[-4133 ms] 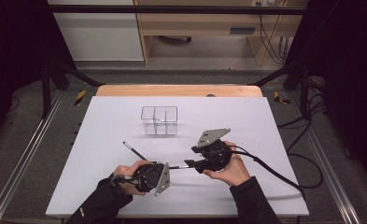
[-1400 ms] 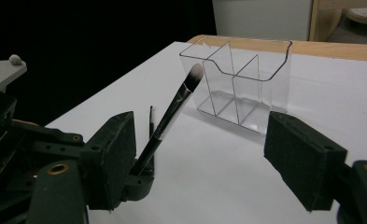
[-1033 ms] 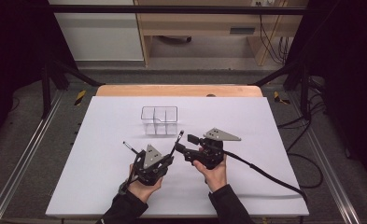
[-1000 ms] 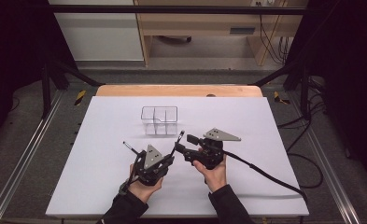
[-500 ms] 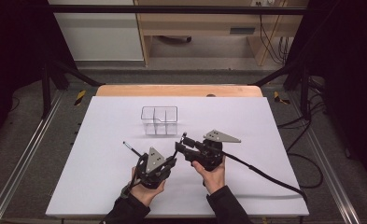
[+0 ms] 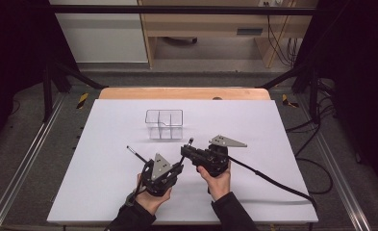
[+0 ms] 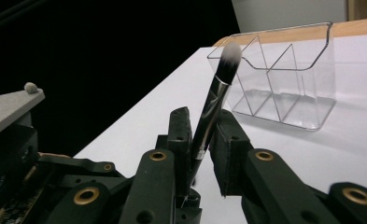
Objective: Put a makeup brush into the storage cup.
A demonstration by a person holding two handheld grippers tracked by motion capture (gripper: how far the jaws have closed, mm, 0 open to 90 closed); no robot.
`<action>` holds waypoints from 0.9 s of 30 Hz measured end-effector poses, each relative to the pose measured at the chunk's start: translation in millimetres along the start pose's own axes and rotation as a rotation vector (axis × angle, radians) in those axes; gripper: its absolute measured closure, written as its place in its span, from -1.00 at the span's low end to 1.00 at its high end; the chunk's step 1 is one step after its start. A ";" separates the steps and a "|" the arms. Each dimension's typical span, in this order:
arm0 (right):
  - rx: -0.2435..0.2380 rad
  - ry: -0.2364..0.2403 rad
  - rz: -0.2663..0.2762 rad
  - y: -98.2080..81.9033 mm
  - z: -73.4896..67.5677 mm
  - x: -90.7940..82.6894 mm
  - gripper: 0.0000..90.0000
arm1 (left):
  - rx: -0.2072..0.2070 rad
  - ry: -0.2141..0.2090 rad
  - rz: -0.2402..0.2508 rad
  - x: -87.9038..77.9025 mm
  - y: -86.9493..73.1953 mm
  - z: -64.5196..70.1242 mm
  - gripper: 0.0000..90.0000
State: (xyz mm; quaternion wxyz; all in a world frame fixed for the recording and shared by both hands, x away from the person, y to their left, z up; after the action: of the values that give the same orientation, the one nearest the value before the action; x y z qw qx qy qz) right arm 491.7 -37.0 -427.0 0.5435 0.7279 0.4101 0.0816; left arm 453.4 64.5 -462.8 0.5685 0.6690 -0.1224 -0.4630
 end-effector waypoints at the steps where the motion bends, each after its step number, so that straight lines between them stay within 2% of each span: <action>1: 0.006 0.005 -0.003 -0.1 0.1 -0.4 0.77 | -0.001 0.000 0.002 0.2 0.2 0.4 0.85; 5: 0.023 0.018 -0.004 0.0 0.4 -1.1 0.79 | 0.001 -0.002 0.003 0.3 -0.1 0.9 0.85; 12: 0.014 0.064 -0.009 -0.1 -2.4 -3.0 0.86 | 0.006 -0.007 0.004 1.6 -0.7 2.4 0.84; 17: 0.003 0.077 -0.006 0.6 -4.0 -5.2 0.87 | 0.010 -0.014 0.005 1.2 -0.1 3.0 0.81; 23: -0.023 0.075 -0.001 2.3 -4.1 -8.1 0.87 | 0.013 -0.026 0.008 -0.4 3.5 2.1 0.38; 27: -0.033 0.078 -0.012 -0.7 -4.5 -6.2 0.87 | 0.016 -0.031 0.017 -2.1 6.9 1.9 0.31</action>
State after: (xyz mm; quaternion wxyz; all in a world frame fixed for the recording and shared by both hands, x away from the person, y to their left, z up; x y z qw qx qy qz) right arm 484.8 -38.0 -423.8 0.5396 0.7126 0.4338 0.1134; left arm 453.3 62.5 -455.5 0.5651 0.6651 -0.1407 -0.4675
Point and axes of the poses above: each handheld gripper's, and its own axes: x roughly forward along the jaws, y roughly out of its top, z roughly to its right, the point moved 7 cm from there along x, roughly forward along the jaws, and after that the axes turned 9 degrees about -y, right-handed, at the moved point
